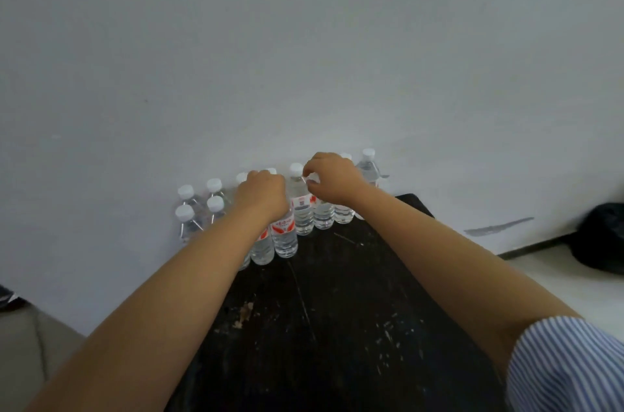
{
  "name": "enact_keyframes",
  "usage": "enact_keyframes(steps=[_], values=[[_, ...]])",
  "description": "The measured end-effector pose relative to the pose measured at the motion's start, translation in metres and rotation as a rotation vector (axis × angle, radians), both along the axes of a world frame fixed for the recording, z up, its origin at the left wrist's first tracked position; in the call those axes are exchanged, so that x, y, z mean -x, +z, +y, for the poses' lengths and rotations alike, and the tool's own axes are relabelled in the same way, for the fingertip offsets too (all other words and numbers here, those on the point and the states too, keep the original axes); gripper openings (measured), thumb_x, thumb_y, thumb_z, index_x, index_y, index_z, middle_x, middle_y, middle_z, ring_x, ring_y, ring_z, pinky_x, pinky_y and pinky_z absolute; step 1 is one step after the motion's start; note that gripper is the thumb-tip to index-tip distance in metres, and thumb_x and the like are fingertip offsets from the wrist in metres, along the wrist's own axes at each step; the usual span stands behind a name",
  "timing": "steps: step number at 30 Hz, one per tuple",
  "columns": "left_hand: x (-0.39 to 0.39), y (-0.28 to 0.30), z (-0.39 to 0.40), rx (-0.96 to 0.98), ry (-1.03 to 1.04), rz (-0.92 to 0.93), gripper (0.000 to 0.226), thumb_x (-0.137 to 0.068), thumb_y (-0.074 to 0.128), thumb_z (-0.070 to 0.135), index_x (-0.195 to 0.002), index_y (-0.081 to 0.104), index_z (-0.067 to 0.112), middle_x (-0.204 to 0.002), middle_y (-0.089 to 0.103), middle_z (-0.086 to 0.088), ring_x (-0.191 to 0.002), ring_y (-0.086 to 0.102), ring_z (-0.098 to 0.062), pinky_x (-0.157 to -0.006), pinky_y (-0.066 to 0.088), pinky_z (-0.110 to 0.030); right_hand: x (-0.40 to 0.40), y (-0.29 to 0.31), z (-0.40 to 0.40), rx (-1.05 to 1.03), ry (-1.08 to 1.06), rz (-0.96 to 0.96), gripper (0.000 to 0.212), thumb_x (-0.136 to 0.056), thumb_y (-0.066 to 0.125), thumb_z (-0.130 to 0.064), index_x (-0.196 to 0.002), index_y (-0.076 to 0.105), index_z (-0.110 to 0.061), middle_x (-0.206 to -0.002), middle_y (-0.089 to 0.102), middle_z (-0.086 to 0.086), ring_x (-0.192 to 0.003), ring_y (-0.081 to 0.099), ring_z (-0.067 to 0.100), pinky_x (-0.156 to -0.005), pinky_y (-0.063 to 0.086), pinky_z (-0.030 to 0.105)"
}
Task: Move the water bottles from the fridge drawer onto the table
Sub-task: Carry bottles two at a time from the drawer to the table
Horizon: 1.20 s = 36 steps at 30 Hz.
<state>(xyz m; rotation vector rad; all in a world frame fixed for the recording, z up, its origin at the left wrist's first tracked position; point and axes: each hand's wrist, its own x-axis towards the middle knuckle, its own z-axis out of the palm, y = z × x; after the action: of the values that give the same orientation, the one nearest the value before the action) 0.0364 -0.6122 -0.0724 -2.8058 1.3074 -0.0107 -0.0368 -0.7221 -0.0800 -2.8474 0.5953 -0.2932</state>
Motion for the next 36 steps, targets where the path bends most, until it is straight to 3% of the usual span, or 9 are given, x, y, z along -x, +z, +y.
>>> enact_keyframes(steps=[5,10,13,18,24,29,36], values=[[0.057,0.017,0.020,-0.019,-0.116,-0.023,0.028,-0.090,0.045,0.010,-0.113,0.060,0.007,-0.120,0.059,-0.014,-0.110,0.055,-0.030,-0.087,0.047,-0.036,0.090,0.024,0.016,0.045,-0.168,0.018,0.034,-0.090,0.047,-0.020,-0.122,0.057,-0.015,-0.131,0.054,0.007,-0.121,0.050,0.026,-0.099,0.042,0.038],[0.137,0.020,0.037,-0.017,-0.350,-0.047,0.033,-0.090,0.045,0.012,-0.120,0.058,0.004,-0.128,0.056,-0.018,-0.117,0.053,-0.033,-0.095,0.045,-0.038,0.206,0.028,0.063,0.057,-0.392,0.001,0.032,-0.089,0.048,-0.022,-0.119,0.058,-0.015,-0.134,0.052,0.004,-0.123,0.049,0.025,-0.104,0.040,0.042],[0.201,0.016,0.039,-0.025,-0.509,-0.043,0.032,-0.091,0.045,0.013,-0.119,0.058,0.003,-0.126,0.056,-0.018,-0.115,0.054,-0.033,-0.091,0.046,-0.037,0.283,0.028,0.092,0.069,-0.523,0.009,0.034,-0.090,0.048,-0.022,-0.122,0.056,-0.014,-0.138,0.050,0.003,-0.121,0.050,0.025,-0.102,0.040,0.038],[0.328,0.020,0.033,0.017,-0.812,-0.019,0.029,-0.090,0.043,0.010,-0.113,0.060,0.006,-0.115,0.059,-0.012,-0.102,0.055,-0.028,-0.078,0.045,-0.032,0.427,0.032,0.135,0.047,-0.811,0.009,0.036,-0.089,0.049,-0.020,-0.124,0.055,-0.015,-0.136,0.051,0.004,-0.121,0.050,0.026,-0.100,0.043,0.038],[0.506,0.020,0.035,0.026,-1.152,-0.007,0.027,-0.091,0.042,0.011,-0.110,0.061,0.005,-0.120,0.056,-0.016,-0.111,0.052,-0.033,-0.087,0.047,-0.039,0.607,0.031,0.194,0.010,-1.192,-0.058,0.031,-0.086,0.050,-0.014,-0.113,0.063,-0.010,-0.132,0.054,0.008,-0.118,0.051,0.031,-0.099,0.043,0.038],[0.659,0.022,0.039,0.035,-1.350,-0.008,0.029,-0.090,0.042,0.012,-0.112,0.060,0.009,-0.122,0.057,-0.012,-0.113,0.053,-0.030,-0.083,0.044,-0.034,0.741,0.033,0.235,0.040,-1.360,0.006,0.033,-0.087,0.051,-0.017,-0.117,0.062,-0.008,-0.134,0.053,0.009,-0.119,0.051,0.029,-0.099,0.044,0.041],[0.855,0.027,0.048,0.035,-1.475,-0.013,0.033,-0.089,0.043,0.012,-0.118,0.058,0.005,-0.118,0.058,-0.016,-0.112,0.054,-0.033,-0.081,0.047,-0.037,0.926,0.035,0.263,0.015,-1.476,0.046,0.034,-0.089,0.050,-0.020,-0.120,0.059,-0.008,-0.132,0.054,0.009,-0.120,0.051,0.026,-0.101,0.044,0.042]])
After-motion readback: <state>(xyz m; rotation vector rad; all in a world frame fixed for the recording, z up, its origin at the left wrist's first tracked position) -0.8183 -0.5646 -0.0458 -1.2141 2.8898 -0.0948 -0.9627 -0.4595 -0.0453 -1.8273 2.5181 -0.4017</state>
